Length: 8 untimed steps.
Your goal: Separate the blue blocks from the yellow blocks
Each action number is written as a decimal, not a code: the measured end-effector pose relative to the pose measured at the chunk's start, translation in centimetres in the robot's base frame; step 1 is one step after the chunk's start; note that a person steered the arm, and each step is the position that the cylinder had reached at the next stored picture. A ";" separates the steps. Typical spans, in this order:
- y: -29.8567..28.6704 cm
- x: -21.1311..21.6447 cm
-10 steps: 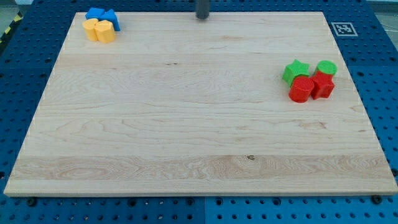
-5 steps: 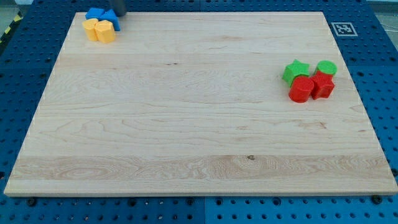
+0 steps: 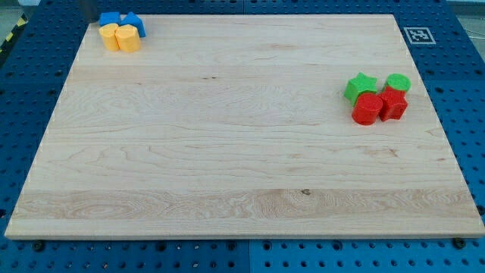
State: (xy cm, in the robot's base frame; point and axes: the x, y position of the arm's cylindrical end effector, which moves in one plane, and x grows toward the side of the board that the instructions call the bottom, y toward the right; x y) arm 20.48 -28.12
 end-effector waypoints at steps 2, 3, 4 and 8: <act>3.5 1.7; 7.6 1.9; 10.7 1.9; 21.2 9.1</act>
